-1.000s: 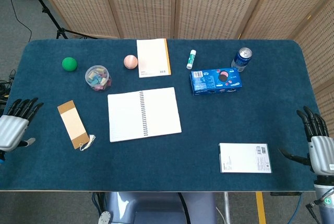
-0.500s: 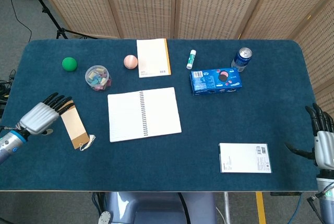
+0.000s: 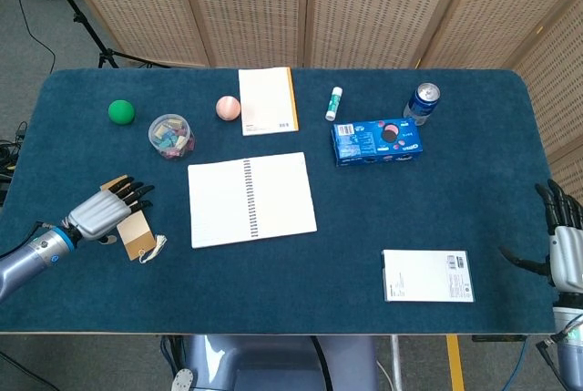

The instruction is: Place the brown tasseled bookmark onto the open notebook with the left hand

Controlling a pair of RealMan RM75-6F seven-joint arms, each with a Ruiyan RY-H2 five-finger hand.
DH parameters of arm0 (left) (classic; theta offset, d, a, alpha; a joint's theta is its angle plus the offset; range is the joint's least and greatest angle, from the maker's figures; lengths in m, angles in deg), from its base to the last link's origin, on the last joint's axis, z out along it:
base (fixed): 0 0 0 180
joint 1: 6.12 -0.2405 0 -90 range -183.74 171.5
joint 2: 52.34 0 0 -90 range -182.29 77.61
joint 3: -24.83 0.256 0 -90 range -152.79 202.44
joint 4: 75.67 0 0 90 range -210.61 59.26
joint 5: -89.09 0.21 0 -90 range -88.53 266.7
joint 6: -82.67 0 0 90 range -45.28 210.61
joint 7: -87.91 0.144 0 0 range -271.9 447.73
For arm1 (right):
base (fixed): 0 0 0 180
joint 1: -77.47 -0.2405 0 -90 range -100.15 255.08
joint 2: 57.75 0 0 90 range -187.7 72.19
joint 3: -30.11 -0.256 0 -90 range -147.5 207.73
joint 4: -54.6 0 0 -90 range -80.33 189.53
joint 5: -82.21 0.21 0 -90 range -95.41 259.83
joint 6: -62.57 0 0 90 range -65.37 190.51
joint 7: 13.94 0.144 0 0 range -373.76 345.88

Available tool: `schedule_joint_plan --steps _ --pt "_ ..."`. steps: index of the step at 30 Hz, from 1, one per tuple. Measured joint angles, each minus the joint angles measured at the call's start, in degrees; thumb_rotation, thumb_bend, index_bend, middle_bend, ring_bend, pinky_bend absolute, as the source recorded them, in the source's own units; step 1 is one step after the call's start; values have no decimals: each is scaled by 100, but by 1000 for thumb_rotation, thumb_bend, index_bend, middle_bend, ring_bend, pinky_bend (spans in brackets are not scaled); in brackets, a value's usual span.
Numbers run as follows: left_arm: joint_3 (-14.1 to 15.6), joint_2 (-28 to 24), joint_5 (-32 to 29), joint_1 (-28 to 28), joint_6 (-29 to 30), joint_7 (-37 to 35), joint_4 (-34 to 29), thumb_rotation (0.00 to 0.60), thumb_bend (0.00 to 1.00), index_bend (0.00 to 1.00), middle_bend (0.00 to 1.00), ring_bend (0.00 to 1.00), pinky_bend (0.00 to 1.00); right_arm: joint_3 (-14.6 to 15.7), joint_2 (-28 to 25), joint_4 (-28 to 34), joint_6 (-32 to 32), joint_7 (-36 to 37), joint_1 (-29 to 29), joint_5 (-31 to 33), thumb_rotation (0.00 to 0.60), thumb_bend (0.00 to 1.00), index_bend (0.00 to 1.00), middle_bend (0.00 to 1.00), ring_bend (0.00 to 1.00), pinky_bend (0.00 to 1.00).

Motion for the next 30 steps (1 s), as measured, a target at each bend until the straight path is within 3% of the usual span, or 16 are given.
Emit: schedule_joint_plan --steps 14,30 --pt "211 313 -129 -48 100 -334 333 600 61 229 0 0 0 -14 -35 47 -64 23 13 15 600 0 0 0 0 0" --pt "329 472 -288 -118 259 -459 551 600 211 396 0 0 0 9 -43 73 -91 34 22 -47 600 0 0 0 0 0"
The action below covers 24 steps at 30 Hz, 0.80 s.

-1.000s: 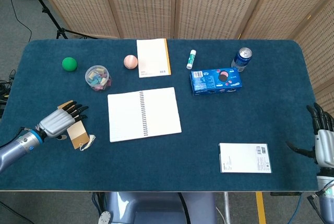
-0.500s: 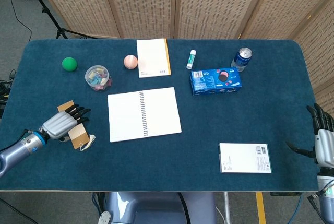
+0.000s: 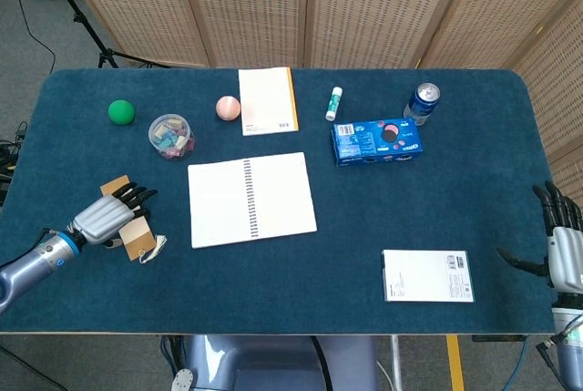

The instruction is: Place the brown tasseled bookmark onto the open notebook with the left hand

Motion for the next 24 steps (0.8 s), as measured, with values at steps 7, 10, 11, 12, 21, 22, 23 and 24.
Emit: schedule_joint_plan --steps 7,10,11,12,21,22,23,24 --pt "45 5 -37 -26 55 -6 36 600 279 416 0 0 0 5 -7 20 -13 -4 3 -8 600 0 0 0 0 0" --pt "104 -2 -35 -43 80 -14 42 600 334 418 0 0 0 6 -12 27 -14 -6 5 -19 600 0 0 0 0 0" --pt "111 -3 -36 -48 94 -13 43 600 351 421 0 0 0 7 -14 29 -16 -5 5 -20 600 0 0 0 0 0" --pt "119 -4 -41 -54 112 -16 45 600 361 423 0 0 0 7 -15 31 -19 -4 5 -21 600 0 0 0 0 0" --pt "145 -46 -96 -95 236 31 42 600 393 432 0 0 0 11 -35 57 -24 -2 16 -30 600 0 0 0 0 0" --pt "147 -53 -98 -97 247 40 36 600 394 433 0 0 0 12 -38 59 -23 1 19 -32 600 0 0 0 0 0" --pt "148 -58 -100 -98 257 55 34 600 394 436 0 0 0 11 -40 61 -23 2 19 -33 600 0 0 0 0 0" --pt "148 -64 -104 -100 269 80 29 600 394 439 0 0 0 11 -41 62 -23 3 19 -33 600 0 0 0 0 0"
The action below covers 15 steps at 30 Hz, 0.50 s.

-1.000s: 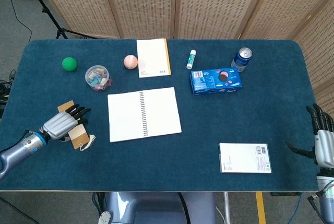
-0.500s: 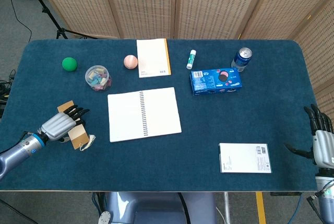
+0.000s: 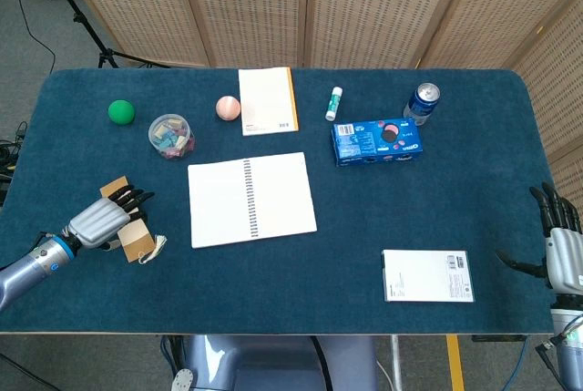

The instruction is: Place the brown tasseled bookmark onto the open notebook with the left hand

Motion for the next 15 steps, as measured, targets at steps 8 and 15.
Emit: schedule_joint_plan --steps 8,15 --pt "-51 -31 -24 20 120 328 11 600 393 448 0 0 0 7 -14 18 -14 0 2 -8 600 0 0 0 0 0" --pt "-185 -140 -66 101 326 736 -110 600 389 492 0 0 0 6 -26 23 -64 1 -5 20 600 0 0 0 0 0"
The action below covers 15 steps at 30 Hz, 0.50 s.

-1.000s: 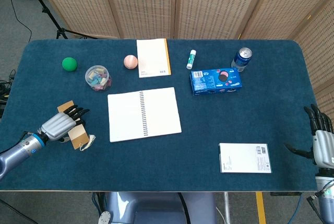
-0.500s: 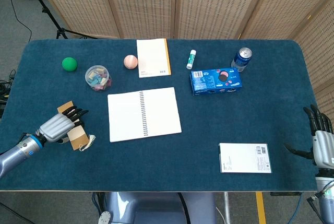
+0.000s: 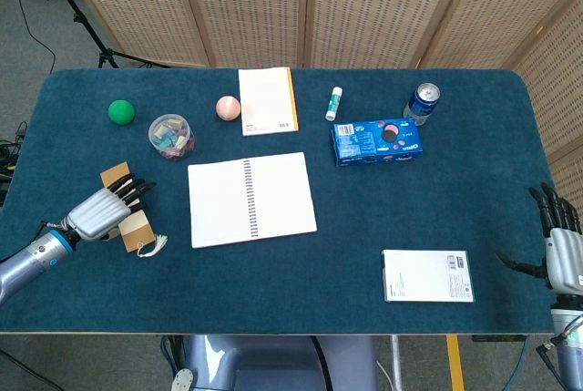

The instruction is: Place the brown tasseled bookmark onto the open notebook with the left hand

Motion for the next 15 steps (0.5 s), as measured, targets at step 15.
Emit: schedule_joint_plan --steps 15 --pt "-448 -462 155 887 212 1069 -1223 600 375 492 0 0 0 -27 -13 -30 -129 29 -36 99 600 0 0 0 0 0"
